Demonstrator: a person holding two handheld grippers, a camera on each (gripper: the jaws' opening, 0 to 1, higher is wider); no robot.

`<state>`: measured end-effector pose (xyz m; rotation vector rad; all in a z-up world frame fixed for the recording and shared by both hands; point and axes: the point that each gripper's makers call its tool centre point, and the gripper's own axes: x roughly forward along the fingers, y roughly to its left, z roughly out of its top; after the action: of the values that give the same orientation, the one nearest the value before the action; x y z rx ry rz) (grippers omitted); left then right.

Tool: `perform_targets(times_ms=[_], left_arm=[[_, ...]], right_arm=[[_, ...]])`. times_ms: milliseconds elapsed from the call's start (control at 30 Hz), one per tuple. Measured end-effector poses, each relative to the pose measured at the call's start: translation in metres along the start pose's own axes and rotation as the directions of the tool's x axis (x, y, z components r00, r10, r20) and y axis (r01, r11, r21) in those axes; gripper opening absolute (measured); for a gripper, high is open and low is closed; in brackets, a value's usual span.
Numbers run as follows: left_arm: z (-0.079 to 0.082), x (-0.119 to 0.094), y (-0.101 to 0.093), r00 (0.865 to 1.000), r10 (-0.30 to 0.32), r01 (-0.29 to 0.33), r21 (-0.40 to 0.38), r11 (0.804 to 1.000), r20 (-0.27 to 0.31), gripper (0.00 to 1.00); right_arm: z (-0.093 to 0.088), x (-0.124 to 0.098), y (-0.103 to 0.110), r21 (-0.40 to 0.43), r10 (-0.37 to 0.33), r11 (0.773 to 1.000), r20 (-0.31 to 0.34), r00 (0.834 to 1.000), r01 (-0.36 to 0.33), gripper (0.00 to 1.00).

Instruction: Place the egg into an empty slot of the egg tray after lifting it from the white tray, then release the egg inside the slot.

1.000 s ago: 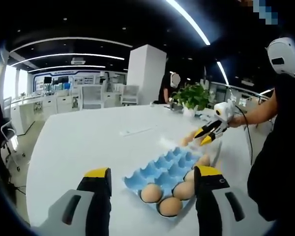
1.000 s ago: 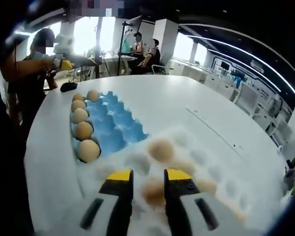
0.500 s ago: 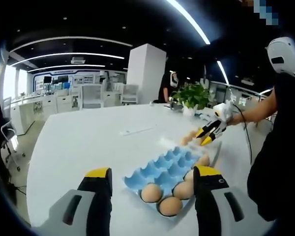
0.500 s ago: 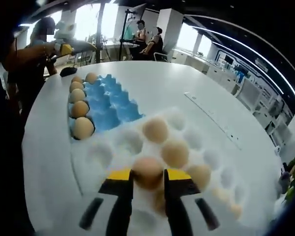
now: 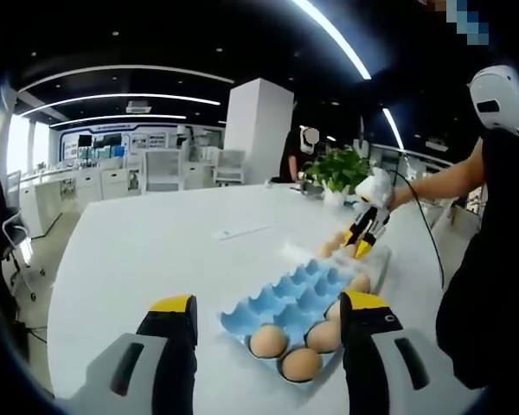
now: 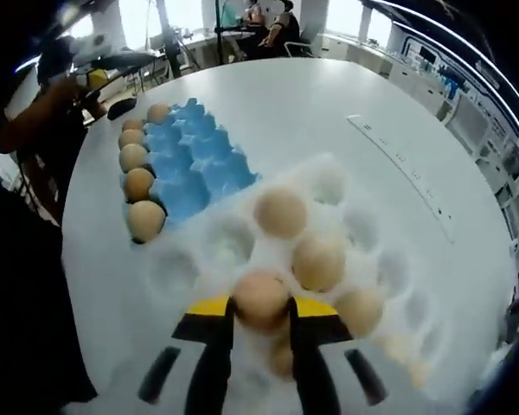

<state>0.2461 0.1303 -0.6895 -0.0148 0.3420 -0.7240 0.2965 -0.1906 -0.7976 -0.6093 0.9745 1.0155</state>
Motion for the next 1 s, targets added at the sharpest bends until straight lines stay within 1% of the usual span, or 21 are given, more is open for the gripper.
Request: perform_targets(times_ms=[67, 100, 133, 200, 233, 333, 500, 533, 567, 600, 633, 667, 800, 900, 1000], left_arm=[[0.0, 0.001, -0.001, 1.0, -0.004, 0.004, -0.002, 1.0, 0.001, 0.67], [0.0, 0.002, -0.002, 1.0, -0.004, 0.004, -0.003, 1.0, 0.0, 0.67], [-0.001, 0.002, -0.001, 1.0, -0.003, 0.003, -0.002, 1.0, -0.002, 0.67], [0.0, 0.003, -0.002, 1.0, -0.003, 0.003, -0.005, 1.0, 0.001, 0.67], [0.001, 0.003, -0.002, 1.0, -0.005, 0.005, -0.005, 1.0, 0.005, 0.67], [0.001, 0.002, -0.001, 1.0, 0.002, -0.002, -0.004, 1.0, 0.009, 0.67], [-0.001, 0.0, -0.001, 1.0, 0.005, -0.005, -0.01, 1.0, 0.006, 0.67], [-0.001, 0.0, -0.001, 1.0, 0.004, -0.004, -0.011, 1.0, 0.003, 0.67], [-0.001, -0.001, -0.002, 1.0, 0.004, -0.004, -0.008, 1.0, 0.001, 0.67], [-0.001, -0.001, -0.001, 1.0, 0.005, -0.005, -0.007, 1.0, 0.002, 0.67], [-0.001, -0.002, -0.001, 1.0, 0.007, -0.007, -0.009, 1.0, 0.004, 0.67], [-0.001, -0.002, 0.0, 1.0, 0.008, -0.008, -0.009, 1.0, 0.004, 0.67], [0.0, -0.004, 0.002, 1.0, 0.014, -0.014, -0.005, 1.0, 0.005, 0.68], [0.001, -0.004, 0.002, 1.0, 0.011, -0.011, -0.002, 1.0, 0.006, 0.68], [-0.001, -0.003, 0.002, 1.0, 0.011, -0.011, -0.001, 1.0, 0.002, 0.68]], right_arm=[[0.0, 0.001, 0.002, -0.026, -0.006, 1.0, -0.034, 0.999, 0.005, 0.26], [-0.001, 0.001, 0.001, -0.016, -0.012, 1.0, -0.052, 0.999, 0.012, 0.26], [-0.002, 0.001, 0.001, 0.022, -0.025, 0.999, -0.08, 0.997, 0.027, 0.26], [-0.001, 0.002, 0.002, -0.002, -0.046, 0.999, -0.086, 0.995, 0.046, 0.25], [-0.001, 0.001, 0.001, -0.023, -0.054, 0.998, -0.076, 0.996, 0.053, 0.25], [0.0, -0.004, 0.0, 0.013, -0.065, 0.998, -0.015, 0.998, 0.065, 0.24], [0.003, -0.011, 0.001, 0.014, -0.095, 0.995, 0.062, 0.994, 0.094, 0.24], [0.005, -0.014, 0.001, 0.01, -0.101, 0.995, 0.082, 0.991, 0.101, 0.24], [0.011, -0.02, 0.001, 0.025, -0.115, 0.993, 0.122, 0.986, 0.112, 0.24], [0.015, -0.026, 0.001, 0.048, -0.114, 0.993, 0.154, 0.981, 0.108, 0.24], [0.016, -0.029, 0.001, 0.062, -0.112, 0.993, 0.164, 0.98, 0.103, 0.24], [0.018, -0.034, 0.0, 0.071, -0.123, 0.991, 0.181, 0.976, 0.112, 0.24], [0.017, -0.044, -0.001, 0.069, -0.138, 0.989, 0.196, 0.971, 0.127, 0.24], [0.018, -0.049, -0.001, 0.065, -0.141, 0.989, 0.211, 0.967, 0.13, 0.24], [0.019, -0.05, 0.0, 0.061, -0.144, 0.989, 0.213, 0.966, 0.134, 0.24]])
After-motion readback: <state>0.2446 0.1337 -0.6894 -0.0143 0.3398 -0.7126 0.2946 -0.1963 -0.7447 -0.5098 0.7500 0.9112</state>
